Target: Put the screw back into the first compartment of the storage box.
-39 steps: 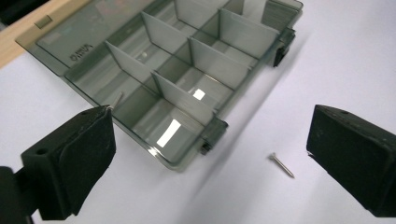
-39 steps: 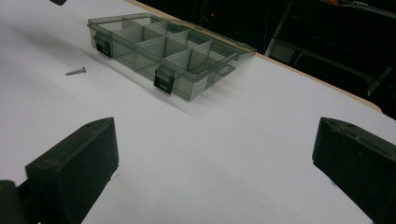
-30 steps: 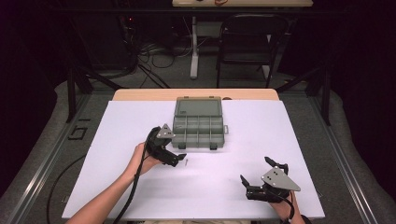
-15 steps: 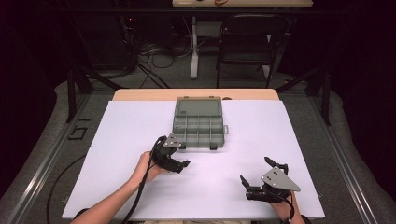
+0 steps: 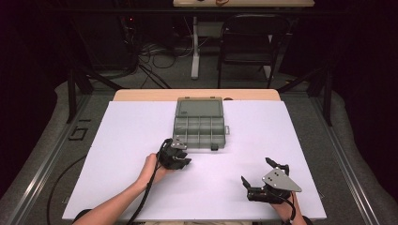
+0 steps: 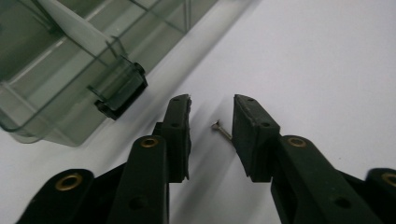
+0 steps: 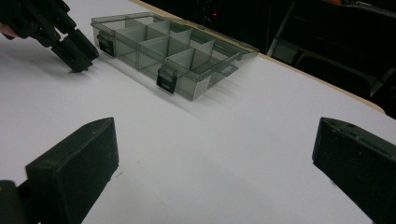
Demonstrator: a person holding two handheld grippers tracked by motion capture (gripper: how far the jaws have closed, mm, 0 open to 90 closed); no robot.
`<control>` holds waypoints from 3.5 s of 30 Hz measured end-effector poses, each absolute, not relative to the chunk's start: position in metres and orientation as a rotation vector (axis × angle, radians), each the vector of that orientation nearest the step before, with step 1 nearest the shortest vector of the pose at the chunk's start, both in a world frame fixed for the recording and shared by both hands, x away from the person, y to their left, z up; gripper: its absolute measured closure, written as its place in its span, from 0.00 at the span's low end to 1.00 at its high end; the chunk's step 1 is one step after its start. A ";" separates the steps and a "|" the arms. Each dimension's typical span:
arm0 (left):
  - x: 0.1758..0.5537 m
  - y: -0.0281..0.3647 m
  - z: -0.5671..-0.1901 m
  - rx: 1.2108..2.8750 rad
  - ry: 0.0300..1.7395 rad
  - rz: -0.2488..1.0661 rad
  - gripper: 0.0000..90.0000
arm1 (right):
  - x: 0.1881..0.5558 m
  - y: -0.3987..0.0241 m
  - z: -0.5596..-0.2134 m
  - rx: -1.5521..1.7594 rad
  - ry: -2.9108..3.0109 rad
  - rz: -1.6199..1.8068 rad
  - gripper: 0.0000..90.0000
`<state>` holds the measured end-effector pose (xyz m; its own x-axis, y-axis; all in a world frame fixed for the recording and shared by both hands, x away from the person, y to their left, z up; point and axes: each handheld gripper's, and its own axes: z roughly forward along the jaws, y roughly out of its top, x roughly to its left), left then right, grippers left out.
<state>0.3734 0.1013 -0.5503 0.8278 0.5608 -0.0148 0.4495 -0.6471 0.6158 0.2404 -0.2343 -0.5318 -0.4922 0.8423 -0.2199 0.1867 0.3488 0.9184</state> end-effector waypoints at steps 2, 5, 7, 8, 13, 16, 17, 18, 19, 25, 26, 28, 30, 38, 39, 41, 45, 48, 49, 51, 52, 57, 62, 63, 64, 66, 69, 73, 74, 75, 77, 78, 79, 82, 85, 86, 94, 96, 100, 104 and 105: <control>0.370 0.100 -0.550 2.386 0.711 0.237 0.81 | 0.240 -0.235 -0.532 0.899 1.902 1.162 0.00; 0.368 0.100 -0.550 2.406 0.681 0.242 0.90 | 0.240 -0.234 -0.531 0.898 1.902 1.161 0.00; 0.368 0.101 -0.550 2.405 0.681 0.233 0.94 | 0.240 -0.234 -0.532 0.896 1.896 1.160 0.00; 0.368 0.101 -0.550 2.405 0.681 0.233 0.94 | 0.240 -0.234 -0.532 0.896 1.896 1.160 0.00; 0.368 0.105 -0.550 2.404 0.660 0.213 0.95 | 0.240 -0.234 -0.531 0.896 1.897 1.160 0.00; 0.369 0.106 -0.550 2.404 0.654 0.203 0.95 | 0.239 -0.234 -0.531 0.895 1.897 1.161 0.00; 0.369 0.107 -0.549 2.407 0.648 0.206 0.95 | 0.239 -0.234 -0.531 0.897 1.897 1.160 0.00; 0.369 0.107 -0.549 2.407 0.648 0.206 0.95 | 0.240 -0.234 -0.531 0.896 1.897 1.159 0.00; 0.370 0.108 -0.548 2.402 0.643 0.202 0.95 | 0.240 -0.234 -0.531 0.896 1.901 1.158 0.00; 0.371 0.113 -0.533 2.368 0.632 0.218 0.95 | 0.240 -0.234 -0.532 0.898 1.896 1.160 0.00; 0.372 0.114 -0.529 2.355 0.631 0.225 0.95 | 0.240 -0.234 -0.532 0.898 1.896 1.160 0.00; 0.375 0.117 -0.521 2.339 0.628 0.244 0.95 | 0.240 -0.234 -0.532 0.897 1.896 1.158 0.00; 0.377 0.119 -0.518 2.330 0.630 0.249 0.95 | 0.240 -0.234 -0.532 0.899 1.896 1.159 0.00; 0.403 0.126 -0.487 2.258 0.667 0.323 0.95 | 0.242 -0.234 -0.533 0.898 1.874 1.176 0.00; 0.412 0.125 -0.481 2.255 0.676 0.357 0.95 | 0.242 -0.234 -0.533 0.899 1.875 1.176 0.00; 0.423 0.125 -0.476 2.252 0.689 0.369 0.95 | 0.242 -0.234 -0.533 0.901 1.876 1.177 0.00; 0.448 0.125 -0.475 2.250 0.735 0.415 0.95 | 0.242 -0.235 -0.532 0.904 1.900 1.169 0.00; 0.464 0.124 -0.480 2.249 0.773 0.417 0.95 | 0.241 -0.235 -0.532 0.901 1.904 1.167 0.00; 0.469 0.123 -0.482 2.251 0.787 0.424 0.95 | 0.241 -0.234 -0.532 0.900 1.902 1.165 0.00; 0.477 0.121 -0.487 2.256 0.804 0.428 0.95 | 0.241 -0.234 -0.532 0.902 1.903 1.165 0.00; 0.477 0.121 -0.487 2.256 0.804 0.428 0.95 | 0.241 -0.234 -0.532 0.902 1.903 1.165 0.00; 0.494 0.113 -0.504 2.279 0.848 0.426 0.95 | 0.242 -0.233 -0.533 0.896 1.879 1.177 0.00; 0.500 0.112 -0.515 2.293 0.883 0.415 0.94 | 0.241 -0.235 -0.532 0.900 1.909 1.166 0.00; 0.501 0.113 -0.516 2.292 0.888 0.407 0.89 | 0.240 -0.235 -0.532 0.897 1.914 1.169 0.00; 0.501 0.113 -0.516 2.292 0.888 0.407 0.86 | 0.240 -0.235 -0.532 0.896 1.911 1.173 0.00; 0.502 0.117 -0.517 2.288 0.891 0.369 0.74 | 0.241 -0.235 -0.532 0.895 1.907 1.176 0.00; 0.493 0.125 -0.513 2.270 0.870 0.365 0.52 | 0.240 -0.235 -0.532 0.896 1.911 1.169 0.00; 0.471 0.135 -0.506 2.214 0.833 0.395 0.23 | 0.241 -0.235 -0.532 0.898 1.910 1.170 0.00; 0.471 0.135 -0.506 2.214 0.833 0.395 0.21 | 0.241 -0.235 -0.532 0.898 1.910 1.170 0.00; 0.458 0.142 -0.501 2.184 0.803 0.406 0.18 | 0.242 -0.234 -0.533 0.895 1.881 1.186 0.00; 0.444 0.149 -0.497 2.141 0.787 0.412 0.14 | 0.242 -0.234 -0.533 0.896 1.882 1.187 0.00; 0.435 0.153 -0.495 2.122 0.776 0.426 0.11 | 0.241 -0.234 -0.532 0.899 1.894 1.177 0.00; 0.429 0.155 -0.493 2.115 0.772 0.434 0.08 | 0.241 -0.235 -0.532 0.903 1.905 1.173 0.00; 0.405 0.164 -0.490 2.079 0.742 0.491 0.00 | 0.241 -0.235 -0.532 0.903 1.899 1.181 0.00; 0.382 0.173 -0.490 2.033 0.730 0.510 0.00 | 0.241 -0.235 -0.532 0.904 1.900 1.186 0.00; 0.382 0.173 -0.490 2.033 0.730 0.510 0.00 | 0.241 -0.235 -0.532 0.904 1.900 1.186 0.00; 0.321 0.203 -0.508 1.883 0.696 0.572 0.00 | 0.243 -0.235 -0.533 0.914 1.877 1.212 0.00; 0.315 0.206 -0.512 1.879 0.679 0.585 0.00 | 0.242 -0.236 -0.532 0.917 1.894 1.201 0.00; 0.295 0.216 -0.523 1.865 0.679 0.573 0.00 | 0.242 -0.235 -0.532 0.918 1.893 1.201 0.00; 0.284 0.225 -0.533 1.861 0.705 0.566 0.00 | 0.242 -0.235 -0.532 0.917 1.892 1.203 0.00; 0.278 0.228 -0.537 1.867 0.710 0.571 0.00 | 0.241 -0.235 -0.532 0.918 1.898 1.201 0.00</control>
